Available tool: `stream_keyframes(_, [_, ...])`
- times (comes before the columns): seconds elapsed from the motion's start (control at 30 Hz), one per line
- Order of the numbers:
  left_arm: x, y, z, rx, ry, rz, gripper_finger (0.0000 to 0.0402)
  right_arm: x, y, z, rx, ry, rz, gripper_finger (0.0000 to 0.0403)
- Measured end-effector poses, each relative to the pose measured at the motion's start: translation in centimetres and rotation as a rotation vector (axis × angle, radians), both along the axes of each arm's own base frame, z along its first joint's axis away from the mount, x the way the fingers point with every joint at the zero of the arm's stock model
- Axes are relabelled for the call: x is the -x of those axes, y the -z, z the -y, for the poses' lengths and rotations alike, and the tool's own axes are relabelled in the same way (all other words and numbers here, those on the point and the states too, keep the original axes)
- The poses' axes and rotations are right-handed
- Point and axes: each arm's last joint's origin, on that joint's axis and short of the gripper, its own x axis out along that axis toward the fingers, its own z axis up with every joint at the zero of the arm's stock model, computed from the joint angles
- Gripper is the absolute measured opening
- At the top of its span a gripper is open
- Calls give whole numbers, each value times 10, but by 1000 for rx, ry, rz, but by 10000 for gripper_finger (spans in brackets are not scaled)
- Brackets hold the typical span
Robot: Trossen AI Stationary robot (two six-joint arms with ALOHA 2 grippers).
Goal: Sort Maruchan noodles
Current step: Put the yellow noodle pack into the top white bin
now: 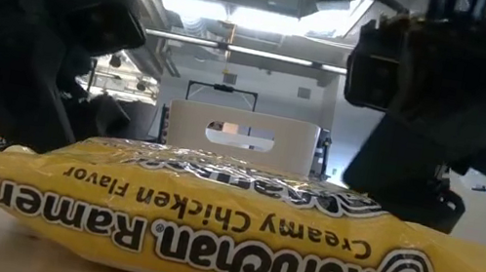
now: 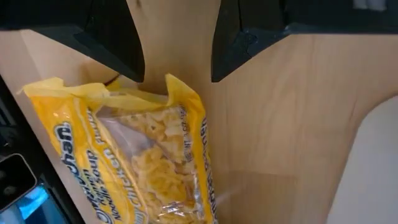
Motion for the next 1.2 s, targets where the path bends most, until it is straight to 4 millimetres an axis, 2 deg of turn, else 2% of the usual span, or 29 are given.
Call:
stream_keyframes(0.17, [-9, 5, -2, 28, -3, 27, 179, -4, 3, 2, -26, 41, 14, 293])
stream_keyframes(0.5, [-29, 4, 6, -3, 22, 60, 179, -9, 0, 6, 1, 78, 86, 293])
stream_keyframes(0.87, [-31, 3, 5, -16, 0, 66, 179, -11, -3, 4, 6, 26, 132, 293])
stream_keyframes(1.0, [-31, 3, 4, -20, -10, 72, 179, -15, 9, 4, 1, 26, 127, 292])
stream_keyframes(1.1, [-31, 3, 5, -22, -9, 73, 179, -20, 11, 2, 9, 17, 134, 278])
stream_keyframes(1.2, [-31, 3, 5, -36, 3, 79, 179, -22, 10, 0, 34, -1, 140, 243])
